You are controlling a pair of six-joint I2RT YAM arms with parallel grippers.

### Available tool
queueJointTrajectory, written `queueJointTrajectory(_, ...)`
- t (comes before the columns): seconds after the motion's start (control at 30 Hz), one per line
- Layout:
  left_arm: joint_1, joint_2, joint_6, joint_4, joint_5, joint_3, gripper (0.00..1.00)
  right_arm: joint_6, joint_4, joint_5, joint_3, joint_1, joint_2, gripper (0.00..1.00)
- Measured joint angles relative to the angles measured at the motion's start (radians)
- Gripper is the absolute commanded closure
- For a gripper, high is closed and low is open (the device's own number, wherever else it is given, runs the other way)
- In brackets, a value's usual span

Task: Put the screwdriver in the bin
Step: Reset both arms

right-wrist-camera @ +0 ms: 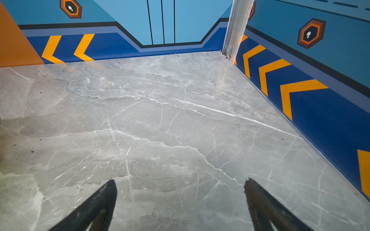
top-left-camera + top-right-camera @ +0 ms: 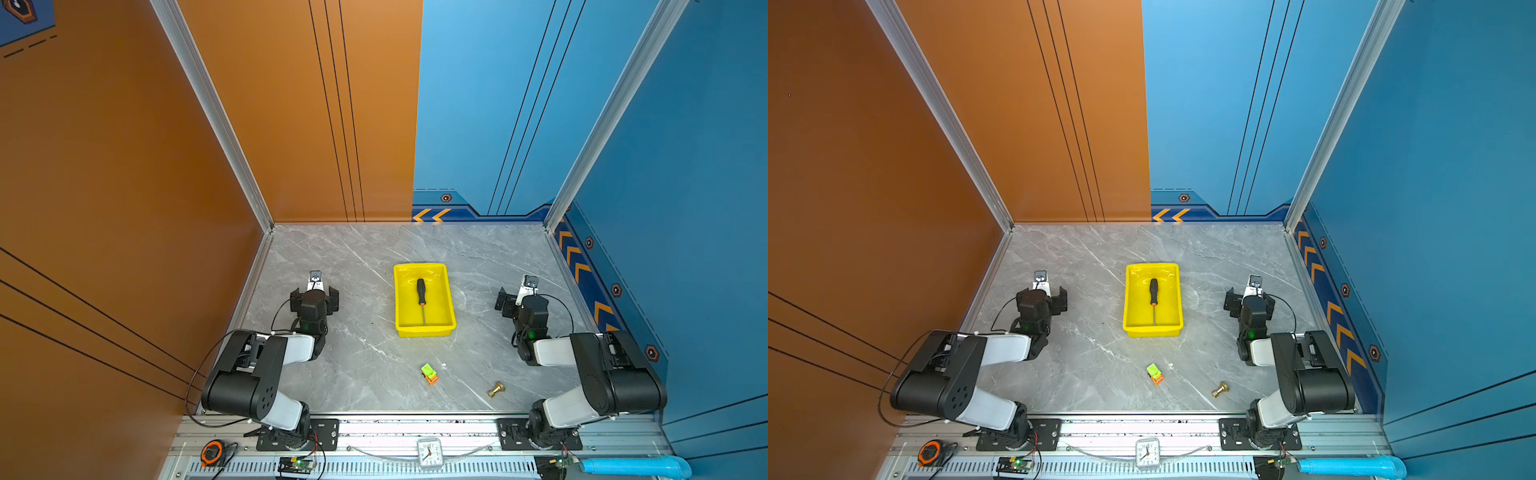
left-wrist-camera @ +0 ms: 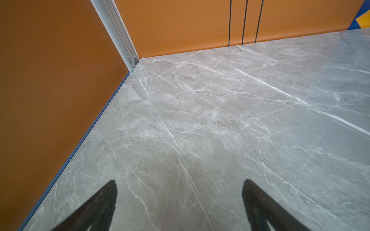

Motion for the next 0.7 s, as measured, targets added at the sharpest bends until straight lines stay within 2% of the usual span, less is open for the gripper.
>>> queueJointTrajectory(0.17, 0.038, 0.011, -0.02, 0.006, 0.025, 0.0, 0.02, 0.0, -0.008, 0.015, 0.029, 0.0, 0.009, 0.0)
queueJointTrajectory(0.3, 0.077, 0.05, -0.044, 0.079, 0.037, -0.016, 0.02, 0.001, -0.008, 0.023, 0.032, 0.0, 0.009, 0.0)
queueJointTrajectory(0.7, 0.068, 0.061, -0.045, 0.132, 0.065, -0.025, 0.02, 0.0, -0.008, 0.027, 0.032, 0.006, 0.009, 0.0)
